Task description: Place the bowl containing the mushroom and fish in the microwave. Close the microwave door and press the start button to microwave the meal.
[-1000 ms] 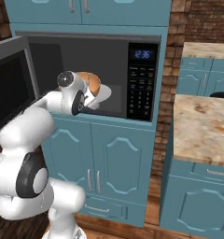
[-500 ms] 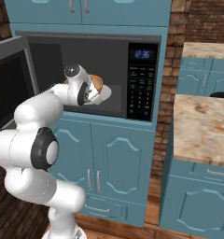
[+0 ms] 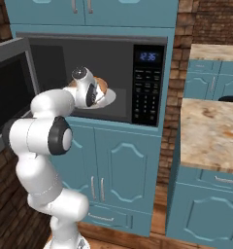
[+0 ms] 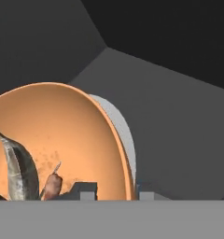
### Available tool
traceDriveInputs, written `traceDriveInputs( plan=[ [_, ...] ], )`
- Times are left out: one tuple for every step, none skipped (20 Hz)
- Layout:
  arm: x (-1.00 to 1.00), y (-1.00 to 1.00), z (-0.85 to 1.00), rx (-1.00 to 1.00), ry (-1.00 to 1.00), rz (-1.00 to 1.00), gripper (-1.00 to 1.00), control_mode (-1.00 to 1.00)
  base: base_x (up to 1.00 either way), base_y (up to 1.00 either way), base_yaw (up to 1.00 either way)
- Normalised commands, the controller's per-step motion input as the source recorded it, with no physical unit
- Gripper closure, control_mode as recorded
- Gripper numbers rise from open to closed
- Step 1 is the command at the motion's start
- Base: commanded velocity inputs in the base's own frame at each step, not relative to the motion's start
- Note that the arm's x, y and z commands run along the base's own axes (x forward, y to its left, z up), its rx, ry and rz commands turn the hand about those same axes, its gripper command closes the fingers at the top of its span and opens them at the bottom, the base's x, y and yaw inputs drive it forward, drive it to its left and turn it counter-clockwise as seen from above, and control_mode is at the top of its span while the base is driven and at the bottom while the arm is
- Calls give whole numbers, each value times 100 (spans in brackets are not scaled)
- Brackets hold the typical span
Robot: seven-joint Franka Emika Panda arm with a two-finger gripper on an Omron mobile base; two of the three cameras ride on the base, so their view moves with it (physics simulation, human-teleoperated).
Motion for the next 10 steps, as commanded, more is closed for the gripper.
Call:
traceDriveInputs(
  plan=[
    [56,14,-11,0,1,0,100,-100,0,0,0],
    [54,10,-6,0,0,0,100,-100,0,0,0],
    [53,10,-1,0,1,-1,100,-100,0,0,0],
    [45,8,0,0,1,-2,100,-100,0,0,0],
    [39,6,0,0,2,-3,100,-100,0,0,0],
    [28,11,0,0,1,-5,-100,-100,0,0,0],
    [11,14,0,0,1,-5,-100,-100,0,0,0],
    [0,11,13,-1,1,-4,-100,-100,0,0,0],
    [0,5,24,-1,0,-3,-100,-100,0,0,0],
    [-14,5,24,-3,0,-2,-100,-100,0,0,0]
  ],
)
